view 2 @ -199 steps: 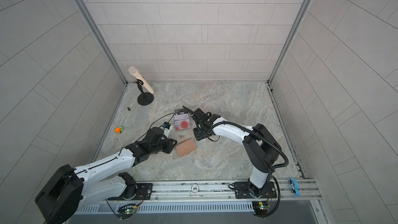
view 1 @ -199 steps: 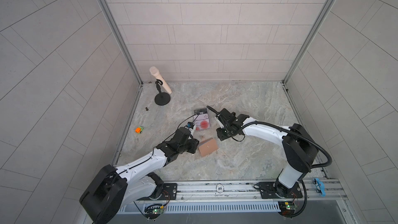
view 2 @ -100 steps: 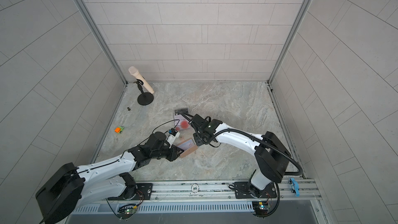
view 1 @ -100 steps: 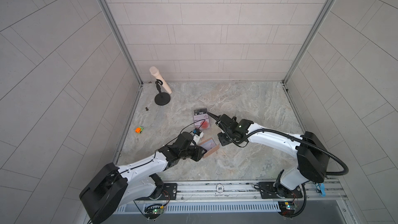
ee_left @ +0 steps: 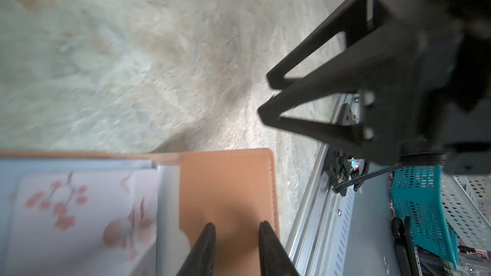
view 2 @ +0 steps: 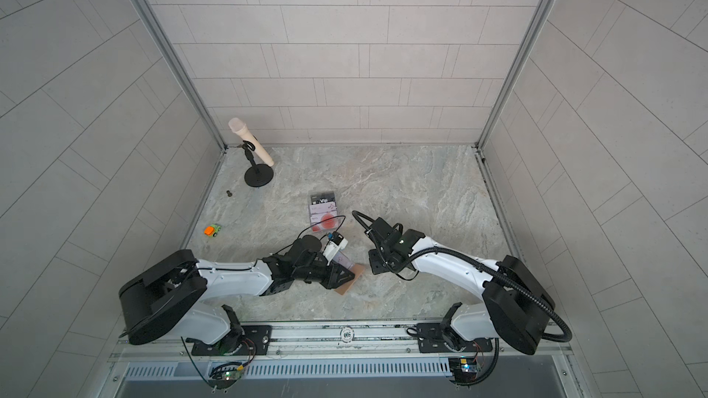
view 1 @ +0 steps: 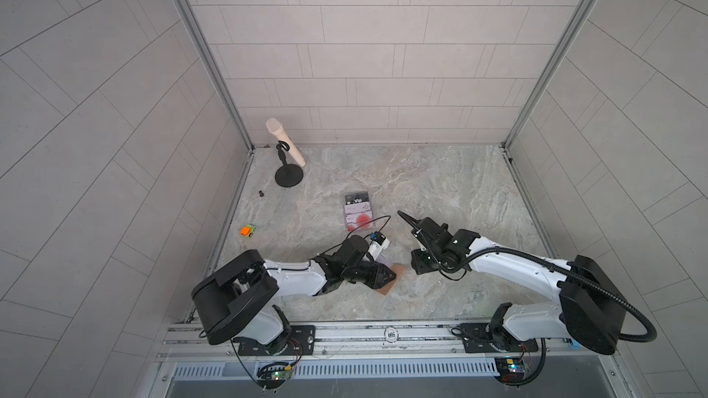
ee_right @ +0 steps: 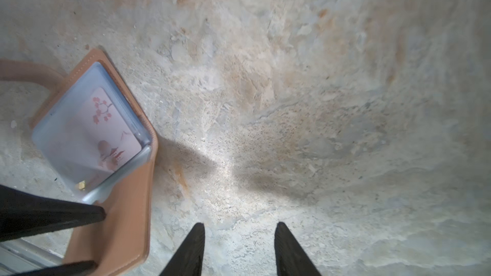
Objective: Take the credit cards out of the card holder
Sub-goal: Rotate the card holder at the center of the table.
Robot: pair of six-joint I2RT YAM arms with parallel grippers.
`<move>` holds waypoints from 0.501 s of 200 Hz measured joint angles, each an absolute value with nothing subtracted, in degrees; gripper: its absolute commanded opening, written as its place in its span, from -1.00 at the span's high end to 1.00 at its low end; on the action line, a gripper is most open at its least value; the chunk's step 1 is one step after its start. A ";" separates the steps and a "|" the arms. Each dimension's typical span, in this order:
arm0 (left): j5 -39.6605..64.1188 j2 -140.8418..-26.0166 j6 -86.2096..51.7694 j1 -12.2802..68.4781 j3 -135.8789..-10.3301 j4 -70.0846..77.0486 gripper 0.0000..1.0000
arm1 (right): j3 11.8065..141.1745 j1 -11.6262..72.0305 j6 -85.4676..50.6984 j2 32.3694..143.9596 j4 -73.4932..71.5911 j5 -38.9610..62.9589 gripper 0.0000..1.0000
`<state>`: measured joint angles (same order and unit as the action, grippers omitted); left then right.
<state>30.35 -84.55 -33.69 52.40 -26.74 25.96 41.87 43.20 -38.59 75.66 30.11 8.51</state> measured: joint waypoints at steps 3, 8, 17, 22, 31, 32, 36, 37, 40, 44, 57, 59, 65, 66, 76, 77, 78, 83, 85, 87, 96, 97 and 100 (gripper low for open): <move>30.33 -84.68 -33.85 52.62 -27.00 26.24 0.35 | 41.34 43.20 -38.85 75.35 29.69 8.78 0.07; 30.13 -84.79 -34.00 52.88 -27.35 26.57 0.35 | 40.36 43.20 -39.48 74.76 29.08 9.39 0.06; 29.65 -84.84 -34.33 53.28 -27.88 26.81 0.36 | 38.44 43.22 -40.62 73.52 27.66 10.50 0.03; 29.26 -84.84 -34.37 53.39 -28.08 26.83 0.36 | 37.47 43.22 -41.34 72.79 27.05 11.09 0.02; 28.36 -84.84 -34.61 53.65 -28.34 26.72 0.37 | 35.48 43.22 -42.70 71.29 25.54 11.94 0.01; 28.27 -84.84 -34.65 53.65 -28.36 26.70 0.37 | 35.35 43.22 -42.85 71.16 25.39 12.01 0.01; 27.83 -84.82 -34.68 53.67 -28.42 26.59 0.38 | 34.50 43.22 -43.40 70.50 24.77 12.34 0.01; 27.79 -84.84 -34.70 53.67 -28.42 26.57 0.37 | 34.39 43.22 -43.46 70.39 24.71 12.40 0.00; 27.42 -84.84 -34.74 53.67 -28.49 26.39 0.37 | 33.76 43.29 -44.05 69.84 24.29 12.69 0.00; 26.96 -84.84 -34.79 53.67 -28.53 26.24 0.37 | 33.08 43.38 -44.56 69.25 23.81 12.97 0.00; 25.63 -84.84 -34.96 53.67 -28.60 25.98 0.38 | 31.62 43.86 -46.13 67.61 22.96 13.43 -0.01; 25.41 -84.84 -34.96 53.67 -28.62 25.91 0.37 | 31.48 43.99 -46.39 67.37 22.87 13.50 -0.01; 24.84 -84.84 -34.98 53.67 -28.62 25.76 0.37 | 31.24 44.36 -46.98 66.74 22.61 13.65 -0.01; 24.69 -84.82 -35.00 53.67 -28.62 25.74 0.38 | 31.24 44.45 -47.09 66.63 22.57 13.69 -0.01; 23.68 -84.82 -35.00 53.67 -28.62 25.32 0.37 | 31.22 45.10 -47.92 65.73 21.87 13.89 -0.01; 23.55 -84.82 -35.03 53.67 -28.62 25.23 0.37 | 31.22 45.15 -47.97 65.69 21.78 13.91 -0.01; 23.46 -84.82 -35.03 53.67 -28.62 25.17 0.37 | 31.22 45.23 -48.07 65.56 21.67 13.96 -0.01; 22.92 -84.82 -35.03 53.67 -28.62 24.91 0.36 | 31.22 45.54 -48.38 65.19 21.21 14.04 -0.01; 22.68 -84.82 -35.00 53.67 -28.62 24.75 0.36 | 31.24 45.69 -48.51 65.06 21.02 14.11 -0.01; 22.48 -84.82 -35.00 53.67 -28.64 24.62 0.36 | 31.27 45.84 -48.62 64.93 20.86 14.17 -0.01; 21.69 -84.82 -34.98 53.67 -28.75 23.83 0.35 | 31.29 46.33 -49.06 64.51 20.01 14.44 -0.01; 21.56 -84.82 -34.98 53.67 -28.77 23.68 0.35 | 31.29 46.39 -49.15 64.49 19.88 14.55 -0.01; 21.41 -84.82 -34.96 53.67 -28.82 23.42 0.36 | 31.29 46.52 -49.28 64.47 19.62 14.72 -0.01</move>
